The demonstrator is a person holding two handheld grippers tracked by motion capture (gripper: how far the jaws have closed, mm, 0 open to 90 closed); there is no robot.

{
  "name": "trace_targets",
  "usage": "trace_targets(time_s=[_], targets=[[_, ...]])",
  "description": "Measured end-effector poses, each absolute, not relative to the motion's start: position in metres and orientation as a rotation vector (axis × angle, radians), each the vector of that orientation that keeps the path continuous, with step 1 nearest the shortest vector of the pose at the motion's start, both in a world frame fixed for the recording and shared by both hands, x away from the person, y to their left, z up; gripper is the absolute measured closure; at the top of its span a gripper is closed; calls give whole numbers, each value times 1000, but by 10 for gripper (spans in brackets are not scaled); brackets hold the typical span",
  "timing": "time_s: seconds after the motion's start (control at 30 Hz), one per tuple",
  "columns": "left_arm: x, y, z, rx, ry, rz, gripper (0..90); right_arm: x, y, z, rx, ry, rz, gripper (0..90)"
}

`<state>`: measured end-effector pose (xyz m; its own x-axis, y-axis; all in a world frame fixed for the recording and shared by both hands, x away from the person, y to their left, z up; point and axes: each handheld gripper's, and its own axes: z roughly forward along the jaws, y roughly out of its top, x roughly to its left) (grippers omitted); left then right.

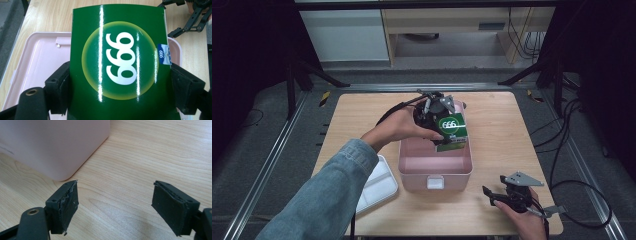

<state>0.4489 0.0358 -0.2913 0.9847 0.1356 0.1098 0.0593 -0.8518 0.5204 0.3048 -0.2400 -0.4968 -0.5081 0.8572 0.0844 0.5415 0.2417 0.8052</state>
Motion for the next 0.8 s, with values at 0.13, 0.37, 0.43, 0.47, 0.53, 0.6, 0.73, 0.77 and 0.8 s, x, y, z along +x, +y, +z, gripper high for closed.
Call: trace_targets(time_s=[0.13,0.37,0.43,0.47,0.53,0.6,0.73,0.77,0.8], targets=[[450,29,-292,2598,117,188,178,304,-242,-496,1284,2139,1155,215],[451,20,-297,2609,88,174,178,306,-243,-494,1281,2134,1161,215],[451,18,-301,2615,79,168,178,306,-242,-495,1281,2136,1162,215],[451,18,-302,2615,79,167,178,306,-242,-495,1286,2138,1160,215],[451,17,-306,2611,81,162,178,305,-242,-495,1285,2135,1158,215],[451,16,-309,2615,73,161,178,304,-243,-496,1287,2131,1160,215],[452,14,-314,2622,67,148,178,304,-243,-496,1289,2134,1160,215],[452,14,-316,2621,69,146,178,304,-243,-496,1289,2133,1162,215],[452,14,-316,2623,66,145,178,304,-242,-496,1289,2133,1162,215]])
